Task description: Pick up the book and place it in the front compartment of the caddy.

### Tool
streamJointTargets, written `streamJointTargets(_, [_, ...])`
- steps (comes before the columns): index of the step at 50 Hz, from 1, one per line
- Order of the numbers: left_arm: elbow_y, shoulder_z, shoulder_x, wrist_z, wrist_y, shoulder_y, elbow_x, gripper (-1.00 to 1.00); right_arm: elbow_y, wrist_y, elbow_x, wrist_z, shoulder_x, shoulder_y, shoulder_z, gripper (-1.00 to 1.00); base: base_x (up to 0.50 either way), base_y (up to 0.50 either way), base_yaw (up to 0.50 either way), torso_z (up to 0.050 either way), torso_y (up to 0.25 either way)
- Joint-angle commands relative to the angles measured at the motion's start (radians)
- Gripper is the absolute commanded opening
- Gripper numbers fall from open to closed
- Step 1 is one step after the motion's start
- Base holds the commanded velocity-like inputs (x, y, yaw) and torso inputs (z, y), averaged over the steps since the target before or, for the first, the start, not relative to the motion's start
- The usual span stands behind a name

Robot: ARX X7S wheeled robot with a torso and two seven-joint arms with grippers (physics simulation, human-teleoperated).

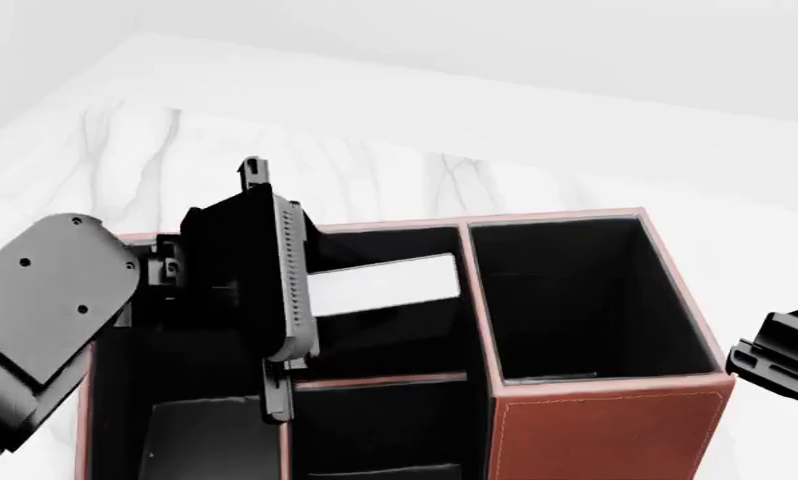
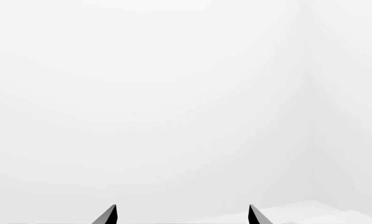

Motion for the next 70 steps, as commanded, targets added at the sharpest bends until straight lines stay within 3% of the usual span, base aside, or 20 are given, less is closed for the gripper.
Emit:
streamJointTargets(1, [-0.204,-0.03,0.072,0.05,0.026,-0.036,-0.063,-1.0,0.012,-0.007,-0.003,-0.002,-0.001,0.002,-0.01,1.0,0.0,0.0,0.0,0.0,0.0])
streamJointTargets(10, [-0.371,-0.023,0.132,0.093,0.061,-0.06,-0.062,-1.0,0.013,-0.011,0.001,-0.004,-0.001,0.002,-0.014,1.0,0.0,0.0,0.0,0.0,0.001])
streamJointTargets(23, [-0.596,-0.021,0.203,0.111,0.237,-0.062,-0.038,-1.0,0.008,-0.008,0.005,-0.006,0.0,0.002,-0.02,1.0,0.0,0.0,0.0,0.002,0.002])
streamJointTargets(24, [-0.614,-0.023,0.209,0.106,0.252,-0.063,-0.037,1.0,0.006,-0.007,0.005,-0.006,0.001,0.002,-0.021,1.0,0.0,0.0,0.0,0.0,0.0])
streamJointTargets(28, [-0.577,-0.02,0.194,0.095,0.268,-0.038,-0.036,1.0,0.001,-0.003,0.007,-0.004,0.003,0.0,-0.019,1.0,0.0,0.0,0.0,0.0,0.0])
streamJointTargets(37, [-0.22,-0.052,0.076,-0.027,0.131,0.032,-0.074,1.0,-0.001,-0.005,0.006,-0.004,0.003,-0.002,-0.024,1.0,0.0,0.0,0.0,0.0,0.0])
streamJointTargets(42, [0.1,-0.116,-0.027,-0.251,0.059,0.127,-0.084,1.0,-0.007,-0.013,0.009,-0.004,0.002,-0.013,-0.021,1.0,0.0,0.0,0.0,0.0,0.0])
streamJointTargets(44, [0.196,-0.134,-0.06,-0.288,0.008,0.153,-0.112,1.0,-0.021,-0.001,0.012,-0.002,0.004,-0.012,-0.021,1.0,0.0,0.0,0.0,0.0,0.0])
streamJointTargets(47, [0.403,-0.212,-0.117,-0.477,-0.008,0.242,-0.119,1.0,-0.033,-0.017,0.007,0.0,0.002,-0.029,-0.021,1.0,0.0,0.0,0.0,0.0,0.0])
streamJointTargets(49, [0.493,-0.24,-0.143,-0.535,-0.046,0.278,-0.148,1.0,-0.046,-0.015,0.006,0.004,0.003,-0.033,-0.02,1.0,0.0,0.0,0.0,0.0,0.0])
streamJointTargets(51, [0.632,-0.287,-0.181,-0.684,-0.077,0.351,-0.13,1.0,-0.083,0.001,-0.006,0.015,0.007,-0.037,-0.024,1.0,0.0,0.0,0.0,0.0,0.0])
streamJointTargets(55, [0.783,-0.367,-0.214,-0.898,-0.052,0.487,-0.076,1.0,-0.121,-0.012,-0.034,0.027,0.006,-0.056,-0.036,1.0,0.0,0.0,0.0,0.0,0.0])
streamJointTargets(57, [0.851,-0.421,-0.221,-0.965,-0.092,0.529,-0.137,1.0,-0.128,-0.018,-0.046,0.032,0.005,-0.06,-0.042,1.0,0.0,0.0,0.0,0.0,0.0])
streamJointTargets(61, [1.013,-0.516,-0.253,-1.098,0.044,0.723,-0.103,1.0,-0.176,-0.049,-0.072,0.051,-0.003,-0.086,-0.044,1.0,0.0,0.0,0.0,0.0,0.0])
streamJointTargets(64, [1.059,-0.576,-0.253,-1.158,0.071,0.799,-0.146,1.0,-0.203,-0.094,-0.073,0.058,-0.011,-0.113,-0.033,1.0,0.0,0.0,0.0,0.0,0.0])
streamJointTargets(67, [1.131,-0.65,-0.254,-1.241,0.155,0.884,-0.079,1.0,-0.257,-0.125,-0.083,0.069,-0.015,-0.142,-0.021,1.0,0.0,0.0,0.0,0.0,0.0])
streamJointTargets(70, [1.223,-0.734,-0.258,-1.308,0.189,0.968,-0.149,1.0,-0.316,-0.161,-0.098,0.075,-0.018,-0.177,-0.015,1.0,0.0,0.0,0.0,0.0,0.0])
